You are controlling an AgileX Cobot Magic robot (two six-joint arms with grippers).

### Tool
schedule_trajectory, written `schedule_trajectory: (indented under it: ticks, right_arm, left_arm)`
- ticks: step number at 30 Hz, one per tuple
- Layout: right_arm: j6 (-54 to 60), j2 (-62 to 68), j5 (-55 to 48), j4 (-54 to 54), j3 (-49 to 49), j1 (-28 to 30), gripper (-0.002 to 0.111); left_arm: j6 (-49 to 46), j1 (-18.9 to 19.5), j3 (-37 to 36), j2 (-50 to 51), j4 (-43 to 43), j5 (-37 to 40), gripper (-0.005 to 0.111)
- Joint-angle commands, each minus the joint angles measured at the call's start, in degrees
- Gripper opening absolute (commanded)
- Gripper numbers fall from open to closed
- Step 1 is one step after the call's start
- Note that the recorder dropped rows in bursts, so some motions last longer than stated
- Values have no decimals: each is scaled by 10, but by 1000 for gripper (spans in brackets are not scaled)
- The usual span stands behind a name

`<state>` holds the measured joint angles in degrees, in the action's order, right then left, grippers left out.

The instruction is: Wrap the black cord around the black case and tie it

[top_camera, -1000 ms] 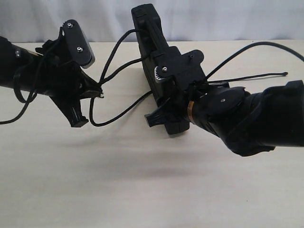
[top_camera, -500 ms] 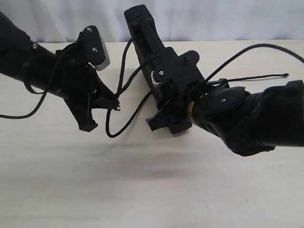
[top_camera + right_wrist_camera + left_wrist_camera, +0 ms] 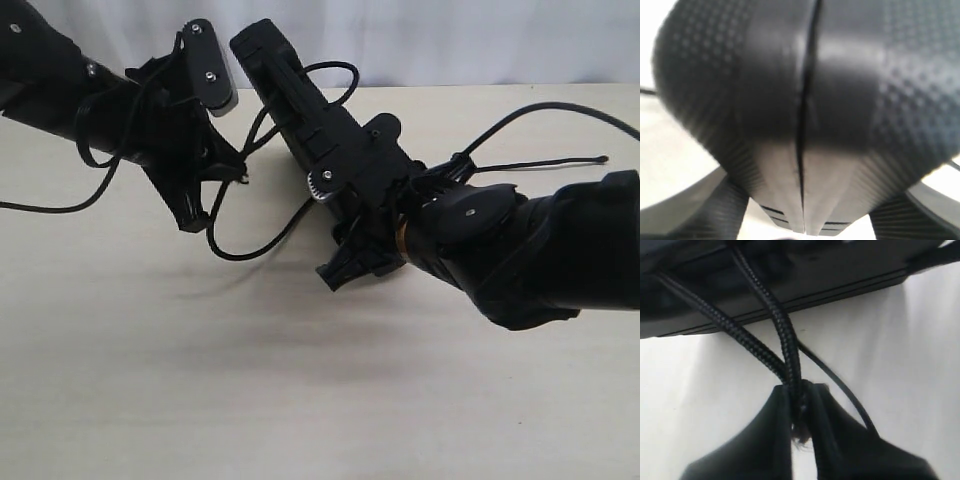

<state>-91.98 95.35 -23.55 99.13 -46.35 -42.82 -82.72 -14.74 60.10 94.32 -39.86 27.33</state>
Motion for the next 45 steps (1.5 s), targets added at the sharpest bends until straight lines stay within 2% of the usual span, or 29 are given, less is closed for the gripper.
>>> schedule_trajectory:
  ticks: [1, 4, 6, 9, 15, 18, 20, 23, 27, 34, 36, 40, 43, 45]
  right_arm:
    - [16, -4, 12, 8, 1, 2, 4]
    - [16, -4, 12, 8, 1, 1, 5]
    - [12, -4, 12, 8, 1, 1, 10]
    - [12, -4, 12, 8, 1, 1, 24]
    - [8, -4, 12, -22, -2, 1, 63]
    - [8, -4, 12, -38, -3, 1, 75]
    - [8, -4, 12, -58, -3, 1, 81]
    - [-24, -6, 14, -59, -3, 1, 82]
    - [-34, -55, 131, -59, -3, 1, 82]
    - [-31, -153, 173, -144, -10, 2, 81]
    - [-31, -174, 169, -150, -29, 19, 80]
    - [-29, -173, 236, -191, -68, 102, 64]
    - [-65, -151, 338, -182, -94, 176, 64]
    - [-133, -126, 446, -124, -118, 229, 64]
  left_arm:
    - [1, 1, 2, 2, 1, -54, 0]
    - [1, 1, 2, 2, -2, -66, 0]
    - [1, 1, 2, 2, -34, -63, 0]
    - [1, 1, 2, 5, -87, -74, 0]
    - [1, 1, 2, 31, -127, -98, 0]
    - [1, 1, 2, 41, -145, -126, 0]
    - [1, 1, 2, 41, -172, -171, 0]
    - [1, 1, 2, 41, -205, -179, 0]
    - [1, 1, 2, 41, -204, -180, 0]
    - [0, 1, 2, 41, -204, -170, 0]
    - [0, 1, 2, 41, -204, -170, 0]
    - [0, 1, 2, 41, -204, -170, 0]
    - [0, 1, 2, 41, -204, -170, 0]
    - [0, 1, 2, 41, -204, -170, 0]
